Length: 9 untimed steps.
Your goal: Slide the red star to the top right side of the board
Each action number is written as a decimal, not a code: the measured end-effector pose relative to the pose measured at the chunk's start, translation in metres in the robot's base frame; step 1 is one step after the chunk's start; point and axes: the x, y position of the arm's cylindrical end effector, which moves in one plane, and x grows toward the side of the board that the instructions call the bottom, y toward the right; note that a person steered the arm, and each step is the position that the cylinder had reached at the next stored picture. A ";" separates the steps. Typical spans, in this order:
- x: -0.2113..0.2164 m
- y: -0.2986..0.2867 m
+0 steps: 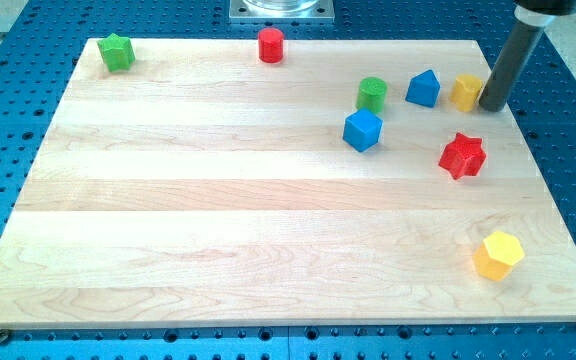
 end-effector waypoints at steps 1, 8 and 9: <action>-0.004 -0.072; 0.133 -0.076; 0.087 -0.074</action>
